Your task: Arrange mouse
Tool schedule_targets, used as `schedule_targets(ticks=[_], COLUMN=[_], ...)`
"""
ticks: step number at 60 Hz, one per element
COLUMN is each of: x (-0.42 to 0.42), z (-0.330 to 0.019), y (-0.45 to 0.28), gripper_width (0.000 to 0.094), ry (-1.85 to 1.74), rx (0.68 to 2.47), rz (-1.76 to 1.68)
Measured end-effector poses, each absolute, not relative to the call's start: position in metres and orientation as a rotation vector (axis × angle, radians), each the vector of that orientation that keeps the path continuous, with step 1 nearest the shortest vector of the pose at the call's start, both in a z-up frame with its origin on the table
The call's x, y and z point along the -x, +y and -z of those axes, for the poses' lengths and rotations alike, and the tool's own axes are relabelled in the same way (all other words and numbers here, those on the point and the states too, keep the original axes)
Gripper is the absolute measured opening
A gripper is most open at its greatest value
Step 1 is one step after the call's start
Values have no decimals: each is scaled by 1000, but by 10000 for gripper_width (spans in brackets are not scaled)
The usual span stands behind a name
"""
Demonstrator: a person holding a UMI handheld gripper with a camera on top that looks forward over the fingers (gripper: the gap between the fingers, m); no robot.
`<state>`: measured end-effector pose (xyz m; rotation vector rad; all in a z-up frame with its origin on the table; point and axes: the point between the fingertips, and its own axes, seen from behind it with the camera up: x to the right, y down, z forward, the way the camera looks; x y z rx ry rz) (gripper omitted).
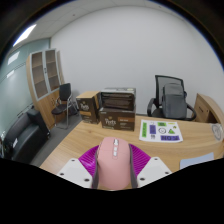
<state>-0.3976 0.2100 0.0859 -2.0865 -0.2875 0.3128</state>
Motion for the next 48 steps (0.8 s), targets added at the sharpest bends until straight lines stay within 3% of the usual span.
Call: schedule_targets(ticks=[8, 14, 18, 25, 33, 40, 48], x=[323, 223, 157, 68, 35, 33, 32], z=[-180, -201, -182, -105, -28, 5, 6], y=[230, 240, 240, 217, 193, 185, 185], gripper_width=[440, 438, 437, 437, 439, 441, 441], ry=[-242, -201, -146, -53, -17, -32, -5], rx=[1955, 1934, 1976, 2119, 2257, 2283, 2256], rz=[-262, -107, -17, 51, 49, 19, -9])
